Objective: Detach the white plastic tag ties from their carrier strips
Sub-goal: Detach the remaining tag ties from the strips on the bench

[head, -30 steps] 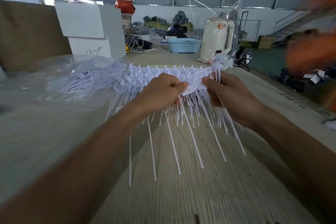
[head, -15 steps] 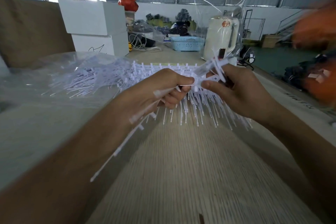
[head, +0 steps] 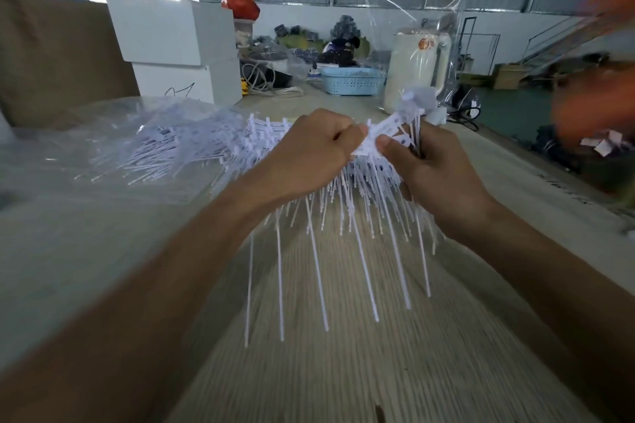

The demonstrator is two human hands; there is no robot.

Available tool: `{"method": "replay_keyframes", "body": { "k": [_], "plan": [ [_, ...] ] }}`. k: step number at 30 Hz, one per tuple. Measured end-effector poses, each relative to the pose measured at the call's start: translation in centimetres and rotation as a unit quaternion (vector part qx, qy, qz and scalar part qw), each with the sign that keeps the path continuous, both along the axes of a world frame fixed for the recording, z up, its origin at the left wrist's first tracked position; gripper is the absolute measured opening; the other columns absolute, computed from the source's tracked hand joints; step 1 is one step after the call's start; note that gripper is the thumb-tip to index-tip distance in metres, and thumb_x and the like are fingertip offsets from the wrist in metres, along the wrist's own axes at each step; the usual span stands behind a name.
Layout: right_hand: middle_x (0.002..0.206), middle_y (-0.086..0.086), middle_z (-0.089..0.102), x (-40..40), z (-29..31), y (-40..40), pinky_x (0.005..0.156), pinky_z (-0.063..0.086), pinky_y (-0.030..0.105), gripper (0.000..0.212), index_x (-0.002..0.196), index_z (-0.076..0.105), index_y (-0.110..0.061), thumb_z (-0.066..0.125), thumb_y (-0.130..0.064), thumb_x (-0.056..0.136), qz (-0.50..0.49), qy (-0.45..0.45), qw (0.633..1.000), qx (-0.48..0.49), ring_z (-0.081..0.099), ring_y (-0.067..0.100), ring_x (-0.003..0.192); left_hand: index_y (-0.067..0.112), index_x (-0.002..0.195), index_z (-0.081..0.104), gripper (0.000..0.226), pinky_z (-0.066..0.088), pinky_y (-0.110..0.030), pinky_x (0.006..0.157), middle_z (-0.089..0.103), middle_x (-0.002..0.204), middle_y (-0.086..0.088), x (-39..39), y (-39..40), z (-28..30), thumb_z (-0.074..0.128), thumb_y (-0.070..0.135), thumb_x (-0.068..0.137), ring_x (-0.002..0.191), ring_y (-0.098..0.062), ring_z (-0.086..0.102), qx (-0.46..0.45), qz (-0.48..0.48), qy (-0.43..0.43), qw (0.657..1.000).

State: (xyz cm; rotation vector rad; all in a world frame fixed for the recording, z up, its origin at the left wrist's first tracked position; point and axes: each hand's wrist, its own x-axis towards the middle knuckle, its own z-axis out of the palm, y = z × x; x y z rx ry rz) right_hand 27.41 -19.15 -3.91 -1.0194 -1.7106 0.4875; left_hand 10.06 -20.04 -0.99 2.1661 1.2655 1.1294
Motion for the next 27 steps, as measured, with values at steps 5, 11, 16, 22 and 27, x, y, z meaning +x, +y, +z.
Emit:
{"method": "replay_keyframes", "body": {
  "k": [5, 11, 16, 22, 27],
  "plan": [
    [0.077, -0.002, 0.048, 5.3, 1.5, 1.8, 0.062, 0.043, 0.03, 0.014, 0.091, 0.057, -0.02, 0.051, -0.021, 0.104, -0.107, 0.203, 0.97, -0.083, 0.046, 0.012, 0.068, 0.023, 0.055, 0.041, 0.051, 0.051, -0.031, 0.068, 0.042, 0.046, 0.015, 0.2, -0.2, 0.1, 0.05, 0.029, 0.105, 0.049, 0.0, 0.05, -0.015, -0.074, -0.032, 0.997],
    [0.06, 0.003, 0.053, 3.1, -0.6, 1.5, 0.045, 0.039, 0.032, 0.024, 0.102, 0.043, -0.013, 0.044, -0.036, 0.107, 0.041, 0.11, 0.984, -0.131, 0.049, 0.019, 0.05, 0.012, 0.078, 0.066, 0.045, 0.055, -0.033, 0.077, 0.062, 0.056, 0.02, -0.3, 0.2, -0.9, 0.042, 0.036, 0.107, 0.082, -0.012, 0.072, -0.044, -0.029, -0.044, 0.998],
    [0.055, 0.006, 0.037, 2.2, -0.1, 0.6, 0.04, 0.031, 0.024, 0.025, 0.097, 0.038, -0.013, 0.042, -0.035, 0.107, 0.115, 0.126, 0.978, -0.122, 0.033, 0.018, 0.043, 0.009, 0.105, 0.07, 0.038, 0.04, -0.01, 0.056, 0.071, 0.078, 0.017, -0.5, 0.5, -1.2, 0.039, 0.032, 0.108, 0.059, 0.007, 0.056, -0.047, -0.032, -0.045, 0.997],
    [0.054, -0.006, 0.029, 1.8, 0.1, 0.3, 0.044, 0.02, 0.024, 0.027, 0.081, 0.042, -0.023, 0.046, -0.024, 0.107, 0.099, 0.112, 0.982, -0.113, 0.02, 0.012, 0.046, 0.01, 0.103, 0.07, 0.022, 0.038, -0.03, 0.071, 0.062, 0.08, -0.002, -0.7, 0.9, -1.2, 0.049, 0.006, 0.1, 0.069, -0.015, 0.051, -0.085, -0.042, -0.026, 0.995],
    [0.048, -0.011, 0.037, 1.7, -0.2, 0.3, 0.042, 0.025, 0.02, 0.007, 0.106, 0.06, -0.005, 0.056, -0.009, 0.101, 0.075, 0.102, 0.985, -0.113, 0.028, 0.007, 0.041, 0.018, 0.108, 0.071, 0.031, 0.039, -0.026, 0.07, 0.066, 0.083, 0.002, -0.5, 0.6, -1.8, 0.047, 0.001, 0.099, 0.075, -0.009, 0.056, -0.107, -0.071, -0.018, 0.992]
  ]
}}
